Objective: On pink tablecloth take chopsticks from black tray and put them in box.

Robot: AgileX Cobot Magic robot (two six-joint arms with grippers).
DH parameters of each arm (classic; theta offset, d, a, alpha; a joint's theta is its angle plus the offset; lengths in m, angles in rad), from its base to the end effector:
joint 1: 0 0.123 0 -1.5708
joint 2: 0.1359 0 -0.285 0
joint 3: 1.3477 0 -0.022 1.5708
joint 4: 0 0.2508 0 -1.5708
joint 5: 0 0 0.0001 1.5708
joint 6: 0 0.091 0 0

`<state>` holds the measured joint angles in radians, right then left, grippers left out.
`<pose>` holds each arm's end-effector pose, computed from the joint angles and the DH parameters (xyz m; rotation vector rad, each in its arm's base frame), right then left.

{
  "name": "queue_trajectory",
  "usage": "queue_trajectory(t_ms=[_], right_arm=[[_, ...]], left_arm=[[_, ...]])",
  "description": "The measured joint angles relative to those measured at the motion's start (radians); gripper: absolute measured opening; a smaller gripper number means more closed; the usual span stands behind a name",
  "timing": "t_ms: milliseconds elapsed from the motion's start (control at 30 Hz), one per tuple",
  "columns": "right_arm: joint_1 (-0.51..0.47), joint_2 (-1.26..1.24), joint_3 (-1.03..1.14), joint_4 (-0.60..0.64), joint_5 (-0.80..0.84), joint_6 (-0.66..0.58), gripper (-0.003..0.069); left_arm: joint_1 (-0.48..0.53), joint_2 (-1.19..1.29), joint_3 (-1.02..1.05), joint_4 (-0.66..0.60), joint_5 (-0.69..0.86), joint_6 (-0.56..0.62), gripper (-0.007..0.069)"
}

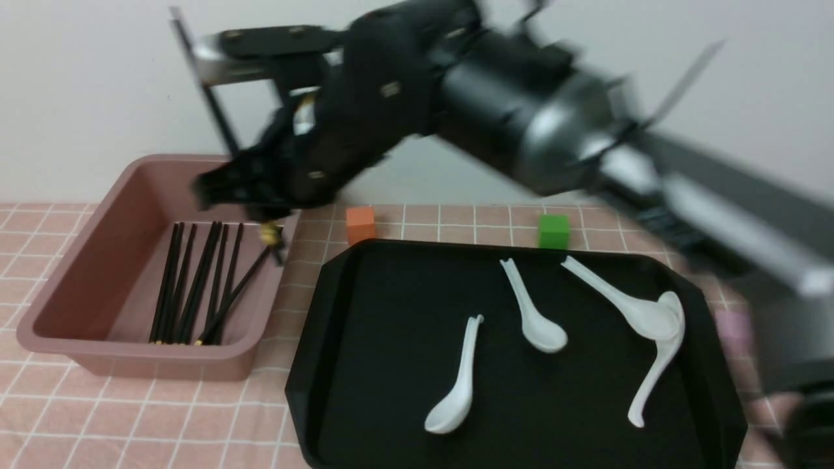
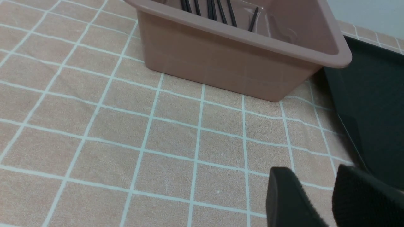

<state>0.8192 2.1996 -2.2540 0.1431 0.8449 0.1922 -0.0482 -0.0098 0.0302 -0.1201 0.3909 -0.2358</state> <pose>0.3423 0.3805 0.3276 -0.6776 2.2645 0.6866 0.0520 -0.0067 0.1687 -0.2523 1.8873 -0.3120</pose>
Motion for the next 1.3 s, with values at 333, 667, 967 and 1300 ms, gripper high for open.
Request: queue_trajectory(t_ms=[333, 667, 967, 1300], right_arm=[[0.009, 0.32, -0.286, 0.044, -0.135, -0.144, 0.0164], [0.001, 0.253, -0.293, 0.048, 0.004, -0.192, 0.0456], [-0.002, -0.109, -0.301, -0.082, 0.402, -0.192, 0.0288], [-0.002, -0.542, 0.115, -0.126, 0.422, -0.105, -0.0014]], left_arm=[[0.0, 0.0, 0.0, 0.0, 0.0, 0.0, 0.0239], [0.0, 0.0, 0.0, 0.0, 0.0, 0.0, 0.0239], [0.0, 0.0, 0.0, 0.0, 0.001, 0.0, 0.0239], [0.0, 0.0, 0.0, 0.0, 0.001, 0.0, 0.0239]])
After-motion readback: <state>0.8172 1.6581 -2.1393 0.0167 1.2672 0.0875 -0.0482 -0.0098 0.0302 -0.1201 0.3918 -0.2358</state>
